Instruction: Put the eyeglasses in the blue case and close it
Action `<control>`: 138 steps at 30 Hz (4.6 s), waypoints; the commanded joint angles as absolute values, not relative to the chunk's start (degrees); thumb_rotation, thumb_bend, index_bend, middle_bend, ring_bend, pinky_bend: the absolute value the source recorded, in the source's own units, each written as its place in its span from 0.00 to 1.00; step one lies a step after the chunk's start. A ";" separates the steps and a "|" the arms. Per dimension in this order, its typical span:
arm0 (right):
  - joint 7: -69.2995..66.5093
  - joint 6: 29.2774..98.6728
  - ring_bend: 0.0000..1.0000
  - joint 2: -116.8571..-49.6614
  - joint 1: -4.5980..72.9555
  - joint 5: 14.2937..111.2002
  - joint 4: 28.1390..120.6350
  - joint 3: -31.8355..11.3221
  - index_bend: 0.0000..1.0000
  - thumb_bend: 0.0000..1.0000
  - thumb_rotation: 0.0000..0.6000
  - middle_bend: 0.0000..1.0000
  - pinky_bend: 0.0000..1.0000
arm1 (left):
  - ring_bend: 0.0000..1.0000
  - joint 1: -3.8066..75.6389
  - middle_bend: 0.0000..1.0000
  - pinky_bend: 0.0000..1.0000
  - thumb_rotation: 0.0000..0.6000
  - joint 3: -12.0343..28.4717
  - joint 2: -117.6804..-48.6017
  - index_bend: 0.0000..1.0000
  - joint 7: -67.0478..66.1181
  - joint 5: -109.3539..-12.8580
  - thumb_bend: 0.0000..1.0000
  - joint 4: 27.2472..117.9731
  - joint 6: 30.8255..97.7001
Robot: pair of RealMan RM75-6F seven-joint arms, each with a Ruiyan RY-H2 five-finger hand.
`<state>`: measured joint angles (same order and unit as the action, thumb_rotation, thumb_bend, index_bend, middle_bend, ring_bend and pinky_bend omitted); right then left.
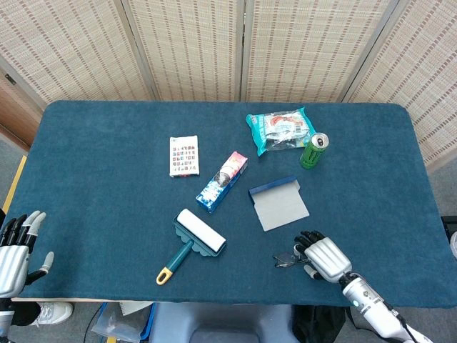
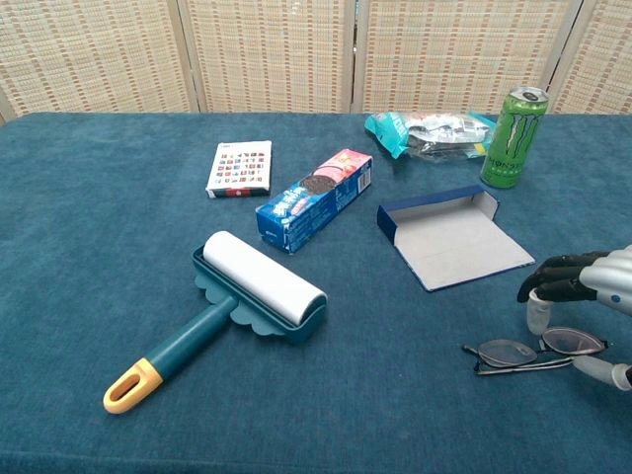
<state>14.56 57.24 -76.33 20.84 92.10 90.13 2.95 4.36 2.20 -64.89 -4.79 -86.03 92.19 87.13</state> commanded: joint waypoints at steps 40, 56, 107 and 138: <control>14.28 58.59 0.11 -81.41 23.40 89.27 85.02 3.60 0.59 0.51 1.00 0.28 0.19 | 0.00 3.78 0.00 0.00 1.00 2.16 -65.29 0.00 -3.11 -85.42 0.38 90.09 86.65; 14.36 62.40 0.11 -77.93 23.68 88.12 86.95 0.66 0.61 0.52 1.00 0.29 0.19 | 0.00 3.89 0.00 0.00 1.00 2.22 -65.24 0.00 -3.00 -85.93 0.38 90.17 86.76; 19.48 53.29 0.00 -90.12 38.58 72.06 70.50 -9.14 0.01 0.21 1.00 0.04 0.09 | 0.00 4.19 0.00 0.00 1.00 1.68 -65.92 0.00 -3.07 -85.21 0.38 89.14 84.80; 22.42 44.63 0.00 -97.73 47.22 66.24 58.51 -11.61 0.00 0.16 1.00 0.00 0.00 | 0.00 3.50 0.00 0.00 1.00 1.19 -66.24 0.00 -1.78 -84.82 0.38 88.14 84.71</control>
<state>22.62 45.03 -97.31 46.75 66.29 59.11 -11.43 3.50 1.19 -66.24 -1.78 -84.81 88.14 84.71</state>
